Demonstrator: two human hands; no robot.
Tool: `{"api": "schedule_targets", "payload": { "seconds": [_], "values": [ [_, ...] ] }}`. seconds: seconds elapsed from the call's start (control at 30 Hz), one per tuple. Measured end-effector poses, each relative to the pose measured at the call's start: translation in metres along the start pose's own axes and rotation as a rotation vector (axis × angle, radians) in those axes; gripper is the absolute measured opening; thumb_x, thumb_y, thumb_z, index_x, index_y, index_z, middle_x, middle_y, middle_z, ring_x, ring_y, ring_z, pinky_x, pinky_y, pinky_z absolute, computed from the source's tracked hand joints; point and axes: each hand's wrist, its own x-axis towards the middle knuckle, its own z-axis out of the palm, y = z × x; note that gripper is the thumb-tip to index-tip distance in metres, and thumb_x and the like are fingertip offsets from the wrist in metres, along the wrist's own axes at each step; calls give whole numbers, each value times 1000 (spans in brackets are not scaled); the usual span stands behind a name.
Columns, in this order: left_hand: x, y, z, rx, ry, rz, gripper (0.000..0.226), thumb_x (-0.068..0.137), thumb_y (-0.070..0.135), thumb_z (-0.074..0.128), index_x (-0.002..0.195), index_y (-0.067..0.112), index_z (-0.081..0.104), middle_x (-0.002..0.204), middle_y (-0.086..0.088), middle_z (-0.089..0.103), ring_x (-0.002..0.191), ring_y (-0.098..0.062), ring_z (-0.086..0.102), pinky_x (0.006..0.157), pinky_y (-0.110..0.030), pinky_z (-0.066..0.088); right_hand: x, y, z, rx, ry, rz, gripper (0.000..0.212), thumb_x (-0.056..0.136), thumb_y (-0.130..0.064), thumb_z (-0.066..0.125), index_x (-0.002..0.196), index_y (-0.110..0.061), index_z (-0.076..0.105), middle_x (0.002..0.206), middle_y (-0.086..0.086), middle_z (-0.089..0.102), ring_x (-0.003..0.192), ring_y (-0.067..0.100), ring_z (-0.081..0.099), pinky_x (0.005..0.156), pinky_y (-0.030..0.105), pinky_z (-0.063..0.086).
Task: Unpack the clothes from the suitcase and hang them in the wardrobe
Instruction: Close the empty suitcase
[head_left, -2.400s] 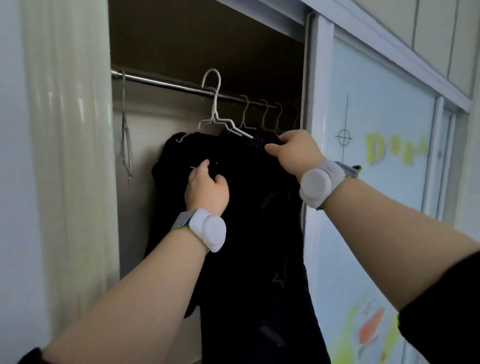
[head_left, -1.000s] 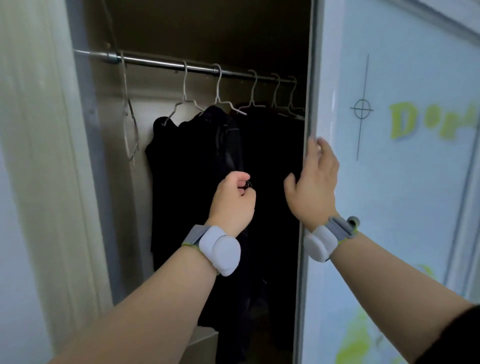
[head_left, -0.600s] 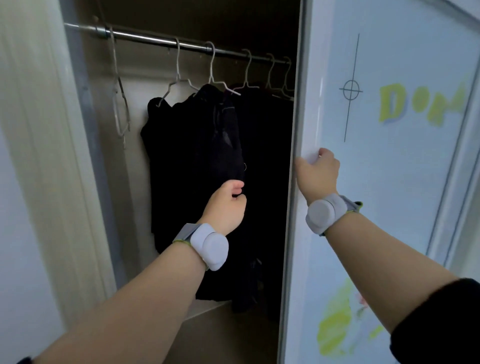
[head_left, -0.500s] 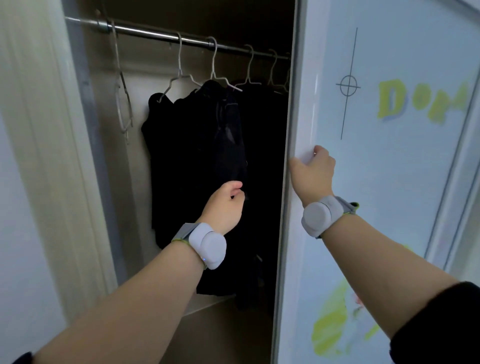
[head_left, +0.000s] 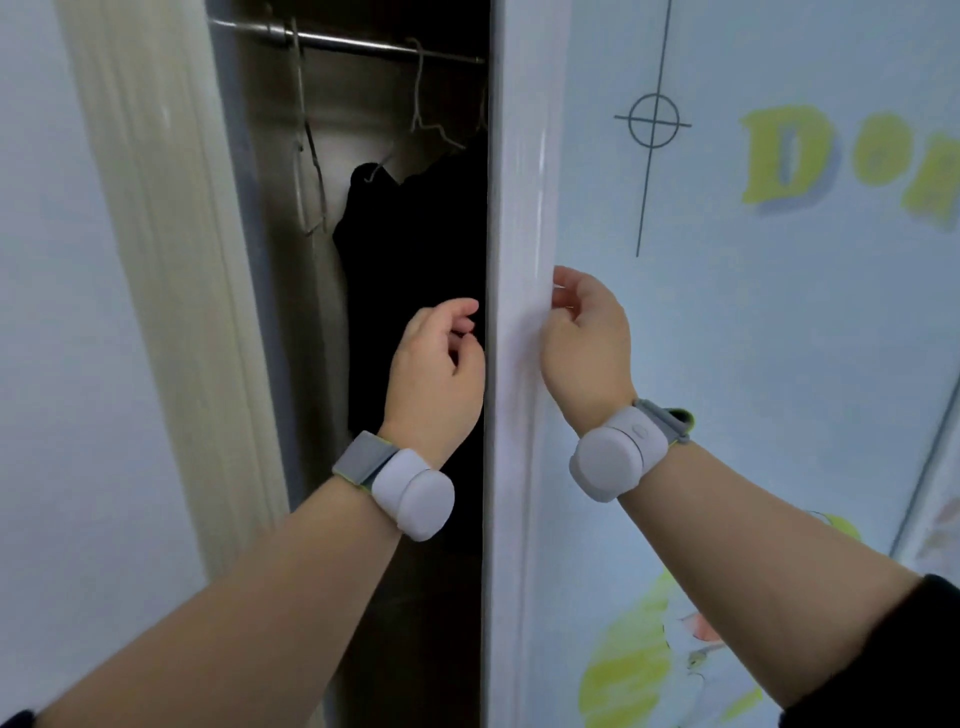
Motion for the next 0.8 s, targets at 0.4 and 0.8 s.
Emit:
{"api": "schedule_targets", "payload": {
  "seconds": [0.4,0.8],
  "values": [
    [-12,0,-62,859,191,430,49,77,10,48,125,9,59,140,-11,48,134,-27,30,110,-49,24,-21,-25,50,120,-194,-80,56,74,-18,32,119,-15,64,107,4,68,102,19,63,95,41,50],
    [-18,-10,-95,1163,91,413,52,78,16,48,129,13,56,146,-3,45,139,-27,31,110,-57,11,-35,-42,66,38,-226,-194,41,86,-4,39,115,-15,67,105,6,68,100,18,60,89,20,43]
  ]
}}
